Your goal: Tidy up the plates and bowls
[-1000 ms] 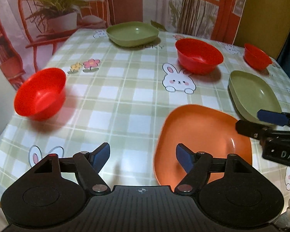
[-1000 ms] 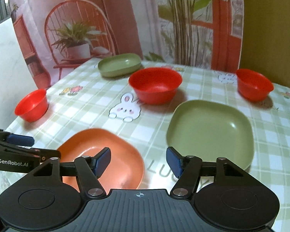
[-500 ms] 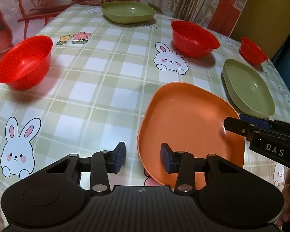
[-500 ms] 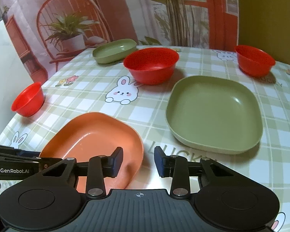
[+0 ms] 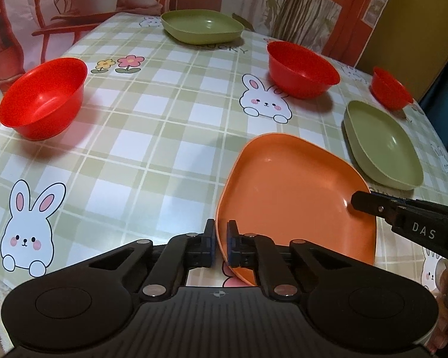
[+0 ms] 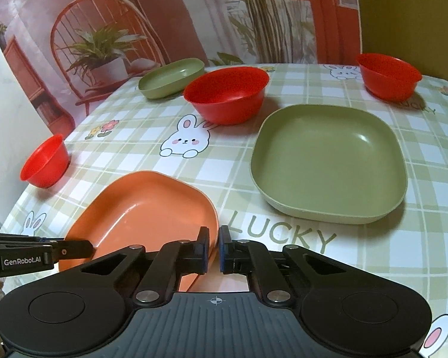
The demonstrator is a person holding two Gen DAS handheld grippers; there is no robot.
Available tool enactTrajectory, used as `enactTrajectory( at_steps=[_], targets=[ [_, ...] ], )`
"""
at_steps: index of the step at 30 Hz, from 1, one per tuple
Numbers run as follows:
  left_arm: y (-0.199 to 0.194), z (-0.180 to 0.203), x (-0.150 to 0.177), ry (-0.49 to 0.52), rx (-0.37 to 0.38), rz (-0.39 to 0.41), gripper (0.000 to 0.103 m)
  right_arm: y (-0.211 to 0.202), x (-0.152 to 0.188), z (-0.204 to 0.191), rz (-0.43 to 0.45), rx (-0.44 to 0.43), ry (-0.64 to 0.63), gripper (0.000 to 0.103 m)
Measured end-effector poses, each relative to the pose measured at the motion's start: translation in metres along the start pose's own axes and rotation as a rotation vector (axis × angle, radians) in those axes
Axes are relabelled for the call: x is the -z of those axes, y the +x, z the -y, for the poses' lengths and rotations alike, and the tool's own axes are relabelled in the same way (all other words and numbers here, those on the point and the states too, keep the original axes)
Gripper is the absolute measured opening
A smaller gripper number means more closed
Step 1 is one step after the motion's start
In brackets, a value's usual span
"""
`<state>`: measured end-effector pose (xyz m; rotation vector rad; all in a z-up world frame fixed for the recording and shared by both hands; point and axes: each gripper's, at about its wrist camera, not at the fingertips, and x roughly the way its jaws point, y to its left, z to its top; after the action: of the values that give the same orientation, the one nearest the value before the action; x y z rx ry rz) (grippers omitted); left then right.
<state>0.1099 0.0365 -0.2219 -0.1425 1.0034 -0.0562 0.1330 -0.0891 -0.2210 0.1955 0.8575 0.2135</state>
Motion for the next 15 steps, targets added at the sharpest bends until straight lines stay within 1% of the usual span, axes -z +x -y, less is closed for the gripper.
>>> enactTrajectory(
  at_steps=[6,10,12,15],
  targets=[
    [-0.005,0.003,-0.008,0.018,-0.017,0.014,0.007,-0.008,-0.007,-0.001,0.035,-0.001,0.009,0.006],
    [-0.014,0.011,-0.019,0.044,-0.018,0.055,0.007,-0.015,-0.015,0.003,0.063,0.013,0.025,0.005],
    [-0.012,0.016,-0.021,0.066,-0.006,0.044,0.007,-0.014,-0.016,0.007,0.059,0.029,0.039,0.004],
    [-0.001,0.017,-0.016,0.054,0.004,0.008,0.007,-0.012,-0.013,0.017,0.053,0.021,0.077,0.004]
  ],
)
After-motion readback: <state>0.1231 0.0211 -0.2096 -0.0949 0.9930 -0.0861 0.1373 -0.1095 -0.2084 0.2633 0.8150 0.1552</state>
